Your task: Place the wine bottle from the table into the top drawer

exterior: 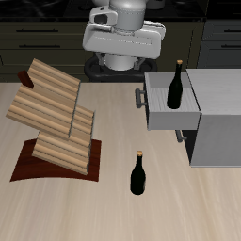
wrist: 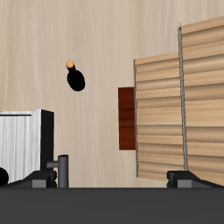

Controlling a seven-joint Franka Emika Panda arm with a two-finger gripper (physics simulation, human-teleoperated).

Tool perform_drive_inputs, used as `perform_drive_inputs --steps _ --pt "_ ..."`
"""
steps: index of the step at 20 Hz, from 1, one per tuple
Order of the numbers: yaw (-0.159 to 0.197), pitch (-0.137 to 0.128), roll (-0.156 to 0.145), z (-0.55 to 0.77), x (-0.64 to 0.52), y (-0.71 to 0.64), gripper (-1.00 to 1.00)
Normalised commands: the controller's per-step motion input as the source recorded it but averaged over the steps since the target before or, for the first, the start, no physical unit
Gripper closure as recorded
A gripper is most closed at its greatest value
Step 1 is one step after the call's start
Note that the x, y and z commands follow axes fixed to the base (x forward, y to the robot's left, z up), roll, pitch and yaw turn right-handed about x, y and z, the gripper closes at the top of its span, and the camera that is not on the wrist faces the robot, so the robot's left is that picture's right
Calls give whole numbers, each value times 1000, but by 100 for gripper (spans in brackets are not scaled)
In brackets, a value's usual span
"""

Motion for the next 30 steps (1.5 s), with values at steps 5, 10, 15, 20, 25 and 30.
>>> perform_drive_inputs --steps 5,10,15,20,25,30 --pt "-4 -51 -22 30 283 77 -100" --pt "6 -52 -24 14 261 63 -100" --pt "1 -32 4 38 216 113 -100" --pt "-6 8 25 -72 160 91 -100" --pt "-4 13 17 -71 236 -15 -100" --pt "7 12 84 29 267 -91 -100"
